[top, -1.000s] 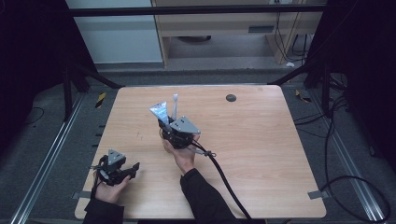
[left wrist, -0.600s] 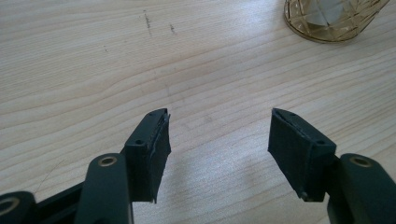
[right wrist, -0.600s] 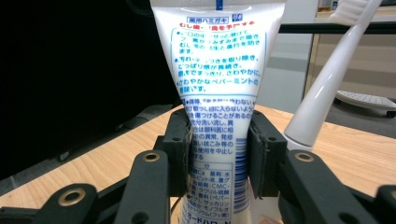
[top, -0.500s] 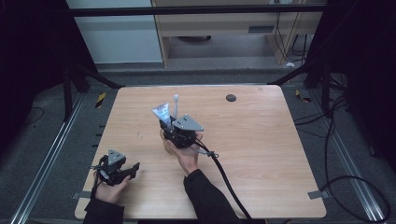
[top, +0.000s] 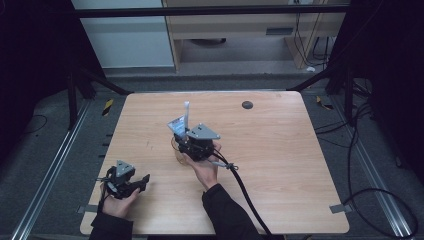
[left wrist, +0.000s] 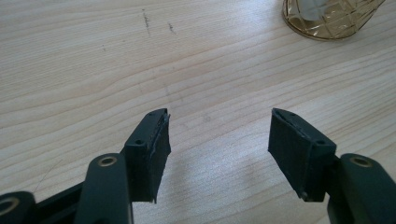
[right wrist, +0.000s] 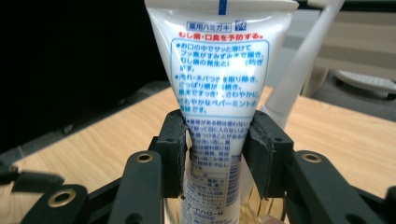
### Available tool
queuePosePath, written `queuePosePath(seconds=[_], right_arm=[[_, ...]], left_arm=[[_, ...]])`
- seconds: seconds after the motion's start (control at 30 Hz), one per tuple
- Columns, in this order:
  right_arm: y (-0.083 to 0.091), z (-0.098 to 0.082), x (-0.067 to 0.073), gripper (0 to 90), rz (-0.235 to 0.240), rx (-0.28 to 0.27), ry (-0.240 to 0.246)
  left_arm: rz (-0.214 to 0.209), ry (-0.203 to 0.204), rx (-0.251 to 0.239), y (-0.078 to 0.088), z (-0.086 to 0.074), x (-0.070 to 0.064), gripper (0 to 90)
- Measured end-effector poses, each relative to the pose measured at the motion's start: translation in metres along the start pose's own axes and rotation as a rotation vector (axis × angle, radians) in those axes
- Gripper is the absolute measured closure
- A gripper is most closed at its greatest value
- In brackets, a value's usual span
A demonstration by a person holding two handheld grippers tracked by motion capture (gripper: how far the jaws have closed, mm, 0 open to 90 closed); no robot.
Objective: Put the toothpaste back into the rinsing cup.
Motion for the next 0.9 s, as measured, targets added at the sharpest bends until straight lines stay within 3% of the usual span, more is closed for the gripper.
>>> queuePosePath(seconds=[0.2, 0.33, 0.43, 0.5, 0.7, 0.9], right_arm=[[0.006, -0.007, -0.001, 58.5, 0.005, 0.048, 0.006], [0.008, -0.014, -0.004, 54.7, -0.002, 0.108, 0.016], [0.014, -0.019, -0.008, 48.6, -0.021, 0.100, 0.013], [0.021, -0.018, -0.012, 41.8, -0.023, 0.085, 0.004], [0.045, -0.016, -0.021, 25.8, 0.000, 0.125, 0.026], [0.083, -0.018, -0.048, 16.7, -0.009, 0.147, -0.007]], left_arm=[[0.001, -0.001, 0.000, 0.000, 0.000, 0.000, 37.7], [0.001, -0.003, 0.001, 0.000, 0.000, -0.001, 37.7], [0.001, -0.003, 0.001, 0.000, 0.000, -0.001, 37.7], [-0.002, -0.001, 0.002, -0.001, 0.000, -0.001, 37.7], [-0.002, 0.000, 0.003, -0.001, 0.000, -0.001, 37.5], [-0.007, -0.004, 0.000, -0.001, 0.000, -0.002, 37.1]])
Point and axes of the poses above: each handheld gripper's, and its own axes: y roughly backward along the jaws, z roughly out of its top, x roughly to its left, the point moved 1 cm from there along -y, roughly forward along the jaws, and after that the axes turned 3 degrees about z, right-handed, at the moved point
